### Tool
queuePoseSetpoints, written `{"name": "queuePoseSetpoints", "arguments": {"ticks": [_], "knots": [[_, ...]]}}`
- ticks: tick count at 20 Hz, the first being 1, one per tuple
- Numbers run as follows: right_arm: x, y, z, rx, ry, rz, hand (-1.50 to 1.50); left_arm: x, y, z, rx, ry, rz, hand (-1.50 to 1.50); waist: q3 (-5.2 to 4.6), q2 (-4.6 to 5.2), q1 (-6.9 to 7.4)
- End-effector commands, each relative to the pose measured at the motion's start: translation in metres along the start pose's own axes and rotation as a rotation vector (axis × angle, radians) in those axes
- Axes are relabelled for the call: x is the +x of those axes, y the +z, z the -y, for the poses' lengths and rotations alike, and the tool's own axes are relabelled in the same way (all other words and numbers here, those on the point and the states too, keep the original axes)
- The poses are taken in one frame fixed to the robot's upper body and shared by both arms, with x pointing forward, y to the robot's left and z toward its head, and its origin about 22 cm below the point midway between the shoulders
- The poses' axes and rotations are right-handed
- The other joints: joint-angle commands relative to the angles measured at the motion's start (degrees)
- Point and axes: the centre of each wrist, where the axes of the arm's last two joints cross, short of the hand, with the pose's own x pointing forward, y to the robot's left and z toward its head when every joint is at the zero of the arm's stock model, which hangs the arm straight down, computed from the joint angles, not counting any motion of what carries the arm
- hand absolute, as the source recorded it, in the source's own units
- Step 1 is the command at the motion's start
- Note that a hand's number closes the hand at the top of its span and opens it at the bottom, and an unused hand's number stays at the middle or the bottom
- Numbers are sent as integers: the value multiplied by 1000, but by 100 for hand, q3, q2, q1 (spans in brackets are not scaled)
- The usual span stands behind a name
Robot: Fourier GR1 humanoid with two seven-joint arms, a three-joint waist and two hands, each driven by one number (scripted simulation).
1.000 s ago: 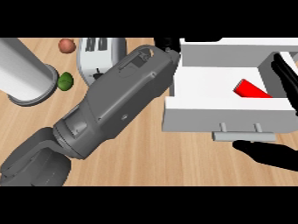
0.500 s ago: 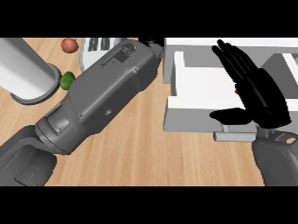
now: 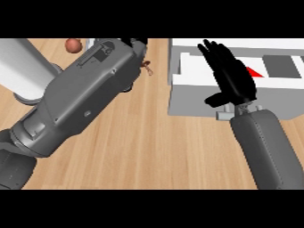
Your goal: Pick up the can, place it into the drawer and close the drawer
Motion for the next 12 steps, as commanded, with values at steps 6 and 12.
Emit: {"name": "queuePoseSetpoints", "arguments": {"ticks": [6, 12], "knots": [[-30, -13, -51, 6, 122, -59, -150, 5, 6, -30, 19, -21, 7, -150, 5, 14, 45], [-42, -19, -62, -54, 156, -84, -150, -3, 13, -44, 2, -6, 3, -150, 7, 54, 105]]}}
